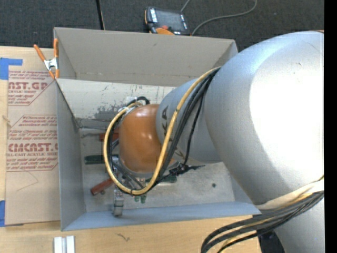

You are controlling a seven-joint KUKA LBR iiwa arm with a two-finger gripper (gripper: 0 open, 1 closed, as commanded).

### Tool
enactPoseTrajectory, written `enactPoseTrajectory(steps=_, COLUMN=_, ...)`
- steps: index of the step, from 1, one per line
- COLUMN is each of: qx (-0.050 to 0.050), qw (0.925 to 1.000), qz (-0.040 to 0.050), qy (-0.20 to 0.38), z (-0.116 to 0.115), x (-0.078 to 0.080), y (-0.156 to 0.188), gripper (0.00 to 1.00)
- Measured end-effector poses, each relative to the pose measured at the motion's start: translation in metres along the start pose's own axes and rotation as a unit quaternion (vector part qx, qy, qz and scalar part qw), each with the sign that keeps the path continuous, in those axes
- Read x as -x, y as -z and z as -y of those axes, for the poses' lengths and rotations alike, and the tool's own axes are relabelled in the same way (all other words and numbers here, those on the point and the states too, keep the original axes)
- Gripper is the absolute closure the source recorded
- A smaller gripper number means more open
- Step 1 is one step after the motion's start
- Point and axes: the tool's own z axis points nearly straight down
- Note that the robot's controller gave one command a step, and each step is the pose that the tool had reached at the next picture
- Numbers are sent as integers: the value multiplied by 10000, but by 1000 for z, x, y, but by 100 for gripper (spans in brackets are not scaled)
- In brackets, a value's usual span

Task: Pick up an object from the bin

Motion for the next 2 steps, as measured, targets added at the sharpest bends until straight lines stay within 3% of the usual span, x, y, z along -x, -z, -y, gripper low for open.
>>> enactPoseTrajectory(steps=1, qx=-3, qw=10000, qz=-17, qy=11, z=0, x=-1, y=2, gripper=100)
enactPoseTrajectory(steps=2, qx=14, qw=9998, qz=26, qy=-194, z=-24, x=14, y=160, gripper=100)
